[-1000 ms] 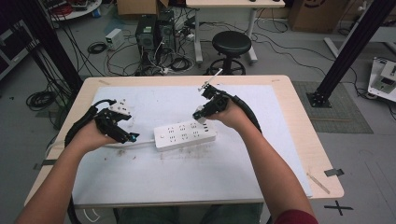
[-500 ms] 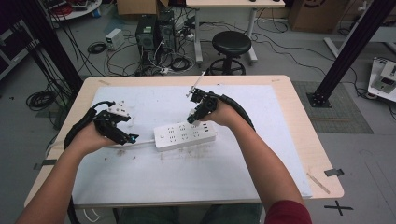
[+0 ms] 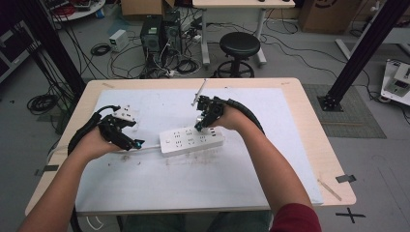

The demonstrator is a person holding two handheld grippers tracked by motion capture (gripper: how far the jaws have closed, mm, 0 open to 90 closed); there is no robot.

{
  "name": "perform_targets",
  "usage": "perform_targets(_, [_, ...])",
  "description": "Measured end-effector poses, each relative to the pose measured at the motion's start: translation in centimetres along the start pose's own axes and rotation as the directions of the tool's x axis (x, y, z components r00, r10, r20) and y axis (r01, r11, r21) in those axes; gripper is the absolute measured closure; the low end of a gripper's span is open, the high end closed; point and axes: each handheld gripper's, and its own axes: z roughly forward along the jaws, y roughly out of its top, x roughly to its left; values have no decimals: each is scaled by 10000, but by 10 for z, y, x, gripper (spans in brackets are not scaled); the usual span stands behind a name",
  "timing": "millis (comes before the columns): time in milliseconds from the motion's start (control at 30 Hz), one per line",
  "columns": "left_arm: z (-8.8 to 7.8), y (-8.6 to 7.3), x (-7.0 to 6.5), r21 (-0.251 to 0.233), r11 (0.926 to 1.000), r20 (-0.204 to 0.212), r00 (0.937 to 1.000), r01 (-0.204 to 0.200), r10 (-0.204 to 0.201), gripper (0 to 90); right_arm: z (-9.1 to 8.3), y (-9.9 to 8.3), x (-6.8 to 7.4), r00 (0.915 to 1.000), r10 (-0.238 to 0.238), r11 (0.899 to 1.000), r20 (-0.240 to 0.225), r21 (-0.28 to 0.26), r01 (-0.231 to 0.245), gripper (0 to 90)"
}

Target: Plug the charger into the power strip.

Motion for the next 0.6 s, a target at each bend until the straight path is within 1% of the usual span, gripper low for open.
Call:
perform_targets(33, [0, 0, 0, 2, 10000, -19, 10000, -20, 20, 177, 0, 0, 0, 9998, -184, 9998, 9, 27, 184, 631])
perform_targets(67, [0, 0, 0, 1, 10000, 11, 10000, 42, -42, 177, 0, 1, 1, 9996, -267, 9996, -3, 107, 267, 631])
perform_targets(100, [1, 0, -1, 1, 10000, 12, 10000, 47, -47, 177, 0, 1, 1, 9989, -473, 9988, -4, 110, 473, 631])
perform_targets(133, [1, 0, -1, 1, 10000, 12, 10000, 47, -47, 177, 0, 1, 1, 9989, -473, 9988, -4, 110, 473, 631])
perform_targets(167, [1, -1, -1, -10, 10000, 1, 10000, 49, -49, 177, 0, 2, 2, 9980, -624, 9979, 27, 143, 624, 631])
perform_targets(200, [1, -1, -1, 40, 10000, 31, 10000, 52, -52, 177, 0, 2, 3, 9945, -1045, 9944, 46, 180, 1044, 631])
perform_targets(233, [2, -1, -1, 22, 10000, 6, 10000, 68, -68, 177, 0, 3, 3, 9920, -1257, 9918, 95, 244, 1254, 631])
perform_targets(267, [2, -1, -1, 31, 10000, 1, 10000, 65, -65, 177, 1, 4, 4, 9897, -1429, 9894, 96, 267, 1426, 631])
perform_targets(300, [2, -1, -1, 31, 10000, 1, 10000, 65, -65, 177, 1, 4, 4, 9897, -1429, 9894, 96, 267, 1426, 631])
perform_targets(333, [3, -2, -1, 33, 9999, -23, 9999, 108, -108, 177, 1, 5, 4, 9851, -1716, 9847, 84, 311, 1713, 631])
perform_targets(367, [3, -2, -1, 33, 9999, -23, 9999, 108, -108, 177, 1, 5, 4, 9851, -1716, 9847, 84, 311, 1713, 631])
perform_targets(400, [3, -2, -1, 33, 9999, -23, 9999, 108, -108, 177, 1, 6, 4, 9756, -2196, 9747, 30, 424, 2192, 631])
perform_targets(433, [3, -3, -1, 39, 9999, -6, 9999, 153, -153, 177, 0, 5, 3, 9643, -2641, 9633, -204, 440, 2648, 631])
perform_targets(467, [3, -3, -1, 32, 9998, -34, 9998, 190, -190, 177, 0, 5, 3, 9602, -2783, 9591, -235, 462, 2791, 631])
perform_targets(500, [3, -3, -1, 32, 9998, -34, 9998, 190, -190, 177, 0, 5, 3, 9602, -2783, 9591, -235, 462, 2791, 631])
perform_targets(567, [3, -4, -1, 80, 9997, -16, 9998, 221, -221, 177, 0, 6, 3, 9501, -3107, 9487, -291, 515, 3118, 631])
perform_targets(600, [4, -4, -1, 32, 9997, -25, 9997, 255, -255, 177, 1, 7, 4, 9410, -3368, 9393, -330, 568, 3383, 631])
